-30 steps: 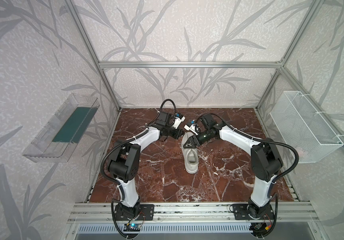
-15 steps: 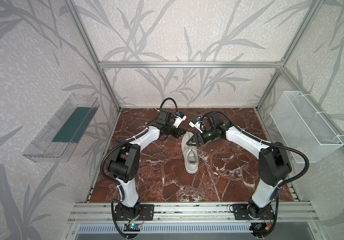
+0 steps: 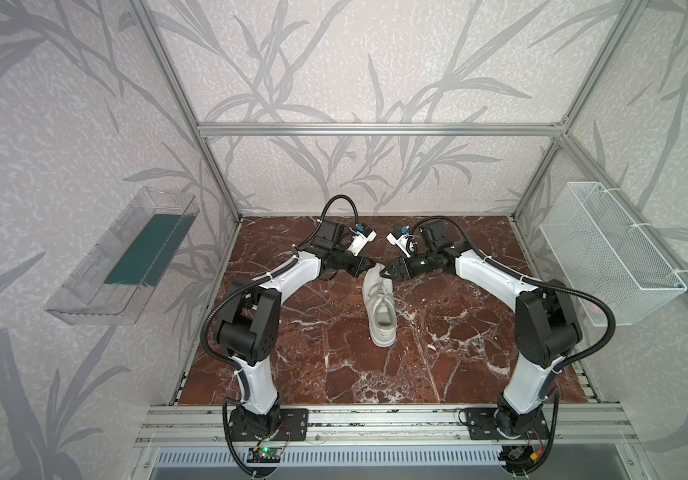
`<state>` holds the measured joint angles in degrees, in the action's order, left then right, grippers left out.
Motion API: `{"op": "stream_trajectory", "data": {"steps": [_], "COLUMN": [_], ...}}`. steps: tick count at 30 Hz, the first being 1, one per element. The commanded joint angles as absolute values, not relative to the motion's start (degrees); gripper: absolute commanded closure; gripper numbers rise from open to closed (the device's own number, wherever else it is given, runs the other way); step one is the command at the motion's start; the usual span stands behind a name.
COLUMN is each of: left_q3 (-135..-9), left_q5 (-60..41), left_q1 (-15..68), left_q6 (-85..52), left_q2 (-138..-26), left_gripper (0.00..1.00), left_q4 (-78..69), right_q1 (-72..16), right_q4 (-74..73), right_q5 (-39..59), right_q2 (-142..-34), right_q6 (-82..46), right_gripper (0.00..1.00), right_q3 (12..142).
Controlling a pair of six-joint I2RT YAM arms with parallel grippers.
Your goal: Tie the shoes
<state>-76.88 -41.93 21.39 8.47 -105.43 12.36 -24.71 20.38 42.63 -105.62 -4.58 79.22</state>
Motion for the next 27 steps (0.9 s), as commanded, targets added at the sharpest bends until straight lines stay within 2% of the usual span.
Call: {"op": "stream_trajectory", "data": {"steps": [1,14,17,19,21,22,27], "left_q3": [-78.7,-78.8,-78.8,-78.7,-78.4,-78.1,-74.6], "left_q5": [-43.4,-43.7,-43.2,-42.7,-41.9,-41.5,-39.8], "left_q1": [21.8,22.3,22.3,22.4,22.2,22.2,21.7], "left_q6": [9.8,9.4,9.3,9.2,8.9,8.9,7.9], "left_q2": [-103.9,-103.1,-102.8,-102.6,-102.2,-101.8,-98.3], "left_gripper": [1.0,1.0,1.0,1.0,0.95,0.89,0.57], "left_q4": [12.1,12.9,13.3,13.5,13.4,13.3,11.1], "right_q1": [-24.4,-24.4,-24.4,-24.4,-24.4,-24.4,-24.3], "right_q4": [18.7,9.4,9.6,10.6,11.0,11.2,12.0], "right_q5": [41.3,44.1,44.3,44.0,43.4,43.1,39.7], "right_q2": [-108.7,-113.0,-113.2,-112.8,-111.9,-111.3,-107.5], "right_q6": [-3.1,-2.4,-2.7,-2.6,-2.9,-2.9,-2.5], "right_gripper": [0.52,0.55,0.73,0.9,0.98,1.0,1.0], "right_q3": [81.2,81.1,81.4,81.5,81.0,80.5,77.5]}}
